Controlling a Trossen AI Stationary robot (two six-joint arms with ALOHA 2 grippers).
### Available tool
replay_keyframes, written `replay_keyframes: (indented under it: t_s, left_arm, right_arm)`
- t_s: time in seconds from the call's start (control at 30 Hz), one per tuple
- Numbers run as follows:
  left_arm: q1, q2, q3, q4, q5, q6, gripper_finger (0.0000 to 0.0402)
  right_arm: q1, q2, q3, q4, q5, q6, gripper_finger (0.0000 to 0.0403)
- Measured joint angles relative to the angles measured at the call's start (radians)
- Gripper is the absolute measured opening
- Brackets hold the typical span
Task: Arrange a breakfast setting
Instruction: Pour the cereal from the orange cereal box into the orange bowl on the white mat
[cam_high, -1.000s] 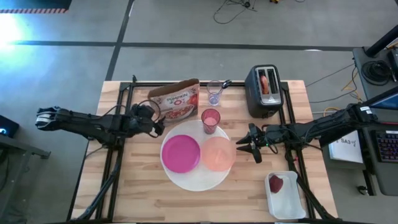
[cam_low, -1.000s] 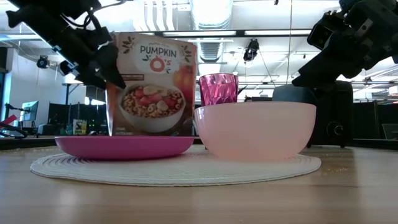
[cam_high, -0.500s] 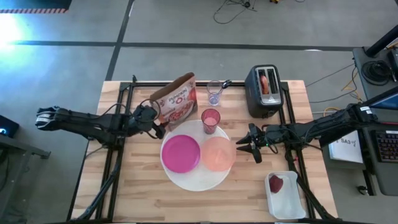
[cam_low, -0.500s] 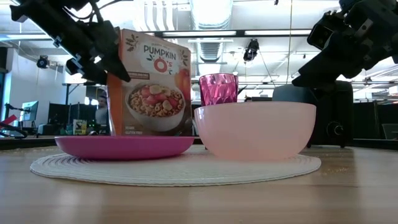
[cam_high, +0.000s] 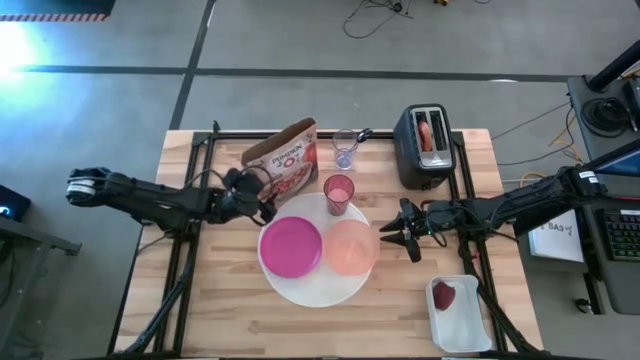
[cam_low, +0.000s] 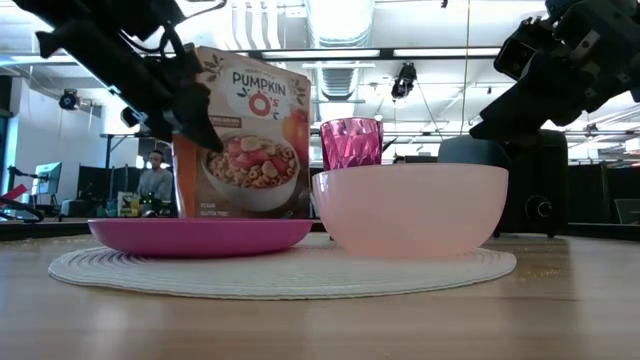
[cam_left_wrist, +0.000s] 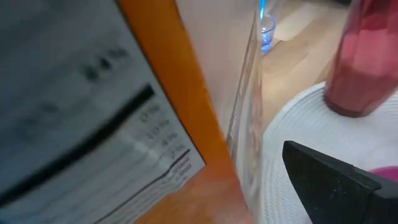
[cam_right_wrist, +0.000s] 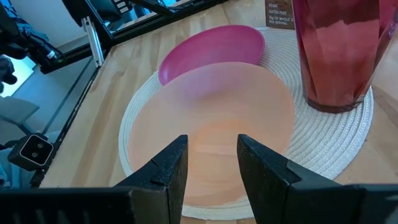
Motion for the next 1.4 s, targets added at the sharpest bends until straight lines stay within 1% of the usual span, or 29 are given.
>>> replay_keyframes:
  t_s: [0.23,0.3,0.37,0.5,0.83,0.9,0.93,1.1,1.2,1.3,1.4]
  left_arm:
    - [0.000,0.064,0.000,0.041,-0.042,0.000,0.0337]
    - [0.000,0.071,0.000,0.050,-0.045,0.000,0.0328]
    - [0.000,0.075,0.000,0.057,-0.046,0.000,0.0310]
    - [0.000,0.086,0.000,0.061,-0.046,-0.001,0.0250]
    - [0.000,0.108,0.000,0.061,-0.048,0.003,0.0048]
    - [0.000,0.106,0.000,0.061,-0.047,0.003,0.0016]
    - [0.000,0.106,0.000,0.060,-0.047,0.003,0.0009]
    - [0.000,0.099,0.000,0.055,-0.045,0.003,0.0004]
    - [0.000,0.071,0.003,0.034,-0.021,0.003,0.0002]
    - [0.001,0.034,0.048,-0.034,0.021,0.000,0.0001]
    - [0.000,0.006,0.126,-0.175,0.022,-0.003,0.0001]
  right_arm:
    - [0.000,0.000,0.000,0.000,0.000,0.000,0.0128]
    - [0.000,0.000,0.000,0.000,0.000,0.000,0.0128]
    - [0.000,0.000,0.000,0.000,0.000,0.000,0.0128]
    - [0.000,0.000,0.000,0.000,0.000,0.000,0.0128]
    - [0.000,0.000,0.000,0.000,0.000,0.000,0.0128]
    - [0.000,0.000,0.000,0.000,0.000,0.000,0.0128]
    - [0.000,0.000,0.000,0.000,0.000,0.000,0.0128]
    - [0.000,0.000,0.000,0.000,0.000,0.000,0.0128]
    - [0.000,0.000,0.000,0.000,0.000,0.000,0.0128]
    - [0.000,0.000,0.000,0.000,0.000,0.000,0.0128]
    - [0.000,0.000,0.000,0.000,0.000,0.000,0.0128]
